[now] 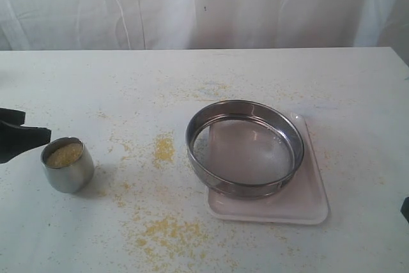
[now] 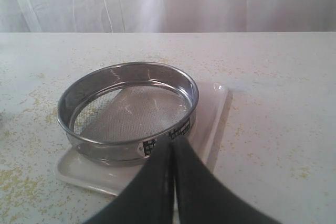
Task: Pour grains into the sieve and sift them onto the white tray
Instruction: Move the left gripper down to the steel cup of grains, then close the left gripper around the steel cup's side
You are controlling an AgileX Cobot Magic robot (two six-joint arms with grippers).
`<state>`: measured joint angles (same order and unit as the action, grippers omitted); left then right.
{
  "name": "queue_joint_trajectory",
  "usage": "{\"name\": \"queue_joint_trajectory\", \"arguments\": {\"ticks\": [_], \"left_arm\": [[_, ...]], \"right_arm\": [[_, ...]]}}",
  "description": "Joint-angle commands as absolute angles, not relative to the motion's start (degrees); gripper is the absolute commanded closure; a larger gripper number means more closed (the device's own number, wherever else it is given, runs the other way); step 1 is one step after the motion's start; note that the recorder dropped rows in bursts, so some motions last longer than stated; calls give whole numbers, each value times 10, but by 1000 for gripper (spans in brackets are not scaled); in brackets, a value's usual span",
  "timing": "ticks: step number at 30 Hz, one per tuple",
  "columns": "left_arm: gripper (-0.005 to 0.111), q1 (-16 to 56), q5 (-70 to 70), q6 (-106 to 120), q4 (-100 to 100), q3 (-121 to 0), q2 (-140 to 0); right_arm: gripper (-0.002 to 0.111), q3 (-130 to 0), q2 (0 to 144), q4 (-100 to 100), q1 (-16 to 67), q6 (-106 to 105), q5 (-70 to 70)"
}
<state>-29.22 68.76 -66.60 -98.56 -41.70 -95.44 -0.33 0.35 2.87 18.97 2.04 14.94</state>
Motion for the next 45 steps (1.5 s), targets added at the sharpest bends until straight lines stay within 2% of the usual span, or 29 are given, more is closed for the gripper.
{"name": "queue_joint_trajectory", "arguments": {"ticks": [1, 5, 19, 28, 45], "left_arm": [[2, -269, 700, -615, -974, -414, -948], [2, -238, 700, -589, -958, -414, -948], [2, -229, 700, -412, -947, -414, -950], [2, -159, 661, -419, -994, -414, -996], [2, -159, 588, -386, -961, -414, -1036]], "right_arm": [[108, 0, 0, 28, 187, 22, 147], [108, 0, 0, 28, 187, 22, 147], [108, 0, 0, 28, 187, 22, 147], [108, 0, 0, 28, 187, 22, 147], [108, 0, 0, 28, 187, 22, 147]]}}
